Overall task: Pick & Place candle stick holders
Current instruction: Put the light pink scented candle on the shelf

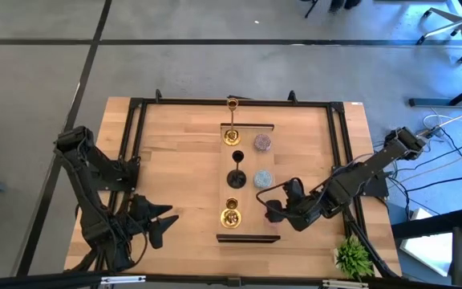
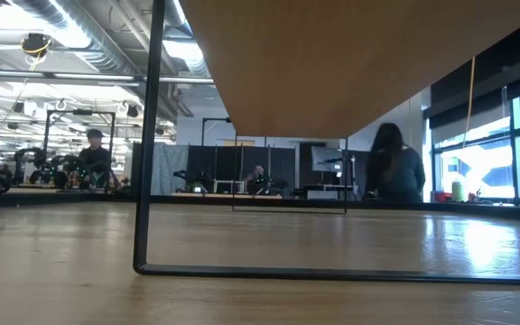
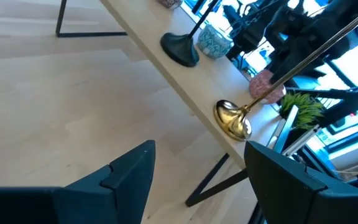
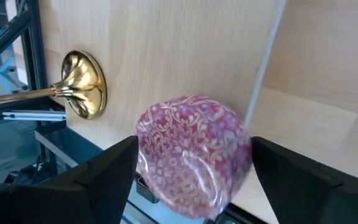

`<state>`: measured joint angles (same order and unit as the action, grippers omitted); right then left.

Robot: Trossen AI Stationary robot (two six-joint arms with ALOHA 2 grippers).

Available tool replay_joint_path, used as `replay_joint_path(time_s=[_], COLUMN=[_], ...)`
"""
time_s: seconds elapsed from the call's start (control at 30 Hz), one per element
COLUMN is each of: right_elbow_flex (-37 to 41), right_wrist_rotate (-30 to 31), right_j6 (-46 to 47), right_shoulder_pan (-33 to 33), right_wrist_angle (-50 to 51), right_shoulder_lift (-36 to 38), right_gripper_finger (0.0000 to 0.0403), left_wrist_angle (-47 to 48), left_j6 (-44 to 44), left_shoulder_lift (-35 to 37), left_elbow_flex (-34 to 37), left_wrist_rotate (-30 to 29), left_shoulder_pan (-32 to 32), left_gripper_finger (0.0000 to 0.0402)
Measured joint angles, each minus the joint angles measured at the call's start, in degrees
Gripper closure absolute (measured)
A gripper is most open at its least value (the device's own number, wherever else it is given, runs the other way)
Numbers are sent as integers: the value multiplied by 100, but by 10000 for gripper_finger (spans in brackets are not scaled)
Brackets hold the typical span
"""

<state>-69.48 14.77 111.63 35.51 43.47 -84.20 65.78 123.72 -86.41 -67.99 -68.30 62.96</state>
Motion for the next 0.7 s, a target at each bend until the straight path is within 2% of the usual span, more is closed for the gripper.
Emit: replay_joint_path(time_s=[0.17, 0.7], right_elbow_flex=[-206, -231], right_wrist_rotate=[2, 99], right_j6=[-48, -111], right_shoulder_pan=[-26, -24], right_wrist_angle=[436, 198], right_shoulder_lift=[2, 2], right_gripper_finger=[90, 90], left_wrist_angle=[27, 18], left_j6=[2, 4], left_shoulder_lift=[0, 1], left_elbow_flex=[0, 0], left_wrist_rotate=[27, 38], left_shoulder_pan=[0, 0], left_gripper_finger=[158, 158])
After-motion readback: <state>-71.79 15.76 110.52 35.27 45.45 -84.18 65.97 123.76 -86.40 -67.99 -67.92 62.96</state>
